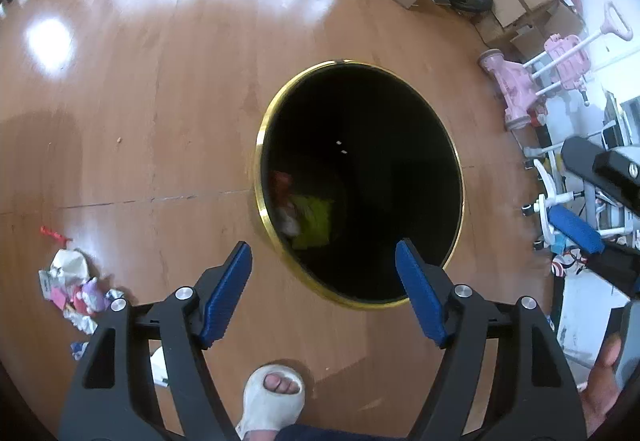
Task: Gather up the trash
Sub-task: 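Move both tools back over the trash pile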
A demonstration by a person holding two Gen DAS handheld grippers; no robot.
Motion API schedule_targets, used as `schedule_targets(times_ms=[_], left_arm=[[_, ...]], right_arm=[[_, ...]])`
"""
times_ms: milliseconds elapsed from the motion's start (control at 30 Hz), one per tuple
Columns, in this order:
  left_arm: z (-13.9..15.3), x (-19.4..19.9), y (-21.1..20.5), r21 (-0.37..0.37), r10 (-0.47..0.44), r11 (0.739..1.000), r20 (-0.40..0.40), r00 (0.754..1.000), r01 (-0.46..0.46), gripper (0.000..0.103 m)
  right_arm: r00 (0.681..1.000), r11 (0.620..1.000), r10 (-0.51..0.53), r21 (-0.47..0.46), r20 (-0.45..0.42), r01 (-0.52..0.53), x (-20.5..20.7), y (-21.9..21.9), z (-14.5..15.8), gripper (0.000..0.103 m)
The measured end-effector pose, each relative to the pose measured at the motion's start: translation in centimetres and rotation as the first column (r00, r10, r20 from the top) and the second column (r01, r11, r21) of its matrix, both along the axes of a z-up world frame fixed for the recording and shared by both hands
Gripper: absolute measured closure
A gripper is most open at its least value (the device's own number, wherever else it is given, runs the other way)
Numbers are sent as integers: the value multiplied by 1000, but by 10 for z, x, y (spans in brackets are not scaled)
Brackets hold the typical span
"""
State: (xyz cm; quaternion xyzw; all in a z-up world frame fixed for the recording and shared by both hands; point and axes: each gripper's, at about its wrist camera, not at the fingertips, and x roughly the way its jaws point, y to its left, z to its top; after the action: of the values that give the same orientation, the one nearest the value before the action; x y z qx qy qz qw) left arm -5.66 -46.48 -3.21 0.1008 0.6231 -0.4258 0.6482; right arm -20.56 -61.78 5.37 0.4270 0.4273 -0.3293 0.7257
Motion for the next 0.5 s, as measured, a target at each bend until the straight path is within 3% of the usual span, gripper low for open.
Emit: schedule_targets(times_ms=[133,267,400,500], left_arm=[[18,16,52,-2,26,1000,71,997,-26,20],[45,48,150,25,107,993,218,970,-115,16],[65,63,258,73,174,973,390,904,-219,14],[70,69,332,137,210,946,433,876,-295,14]], right_arm=[[998,997,66,-42,10,-66,19,19,14,10],[970,963,242,-123,4,-240,64,74,32,8],[895,878,445,-174,-41,-445,111,153,34,7],[797,777,599,-183,-77,-602,140,227,23,7]])
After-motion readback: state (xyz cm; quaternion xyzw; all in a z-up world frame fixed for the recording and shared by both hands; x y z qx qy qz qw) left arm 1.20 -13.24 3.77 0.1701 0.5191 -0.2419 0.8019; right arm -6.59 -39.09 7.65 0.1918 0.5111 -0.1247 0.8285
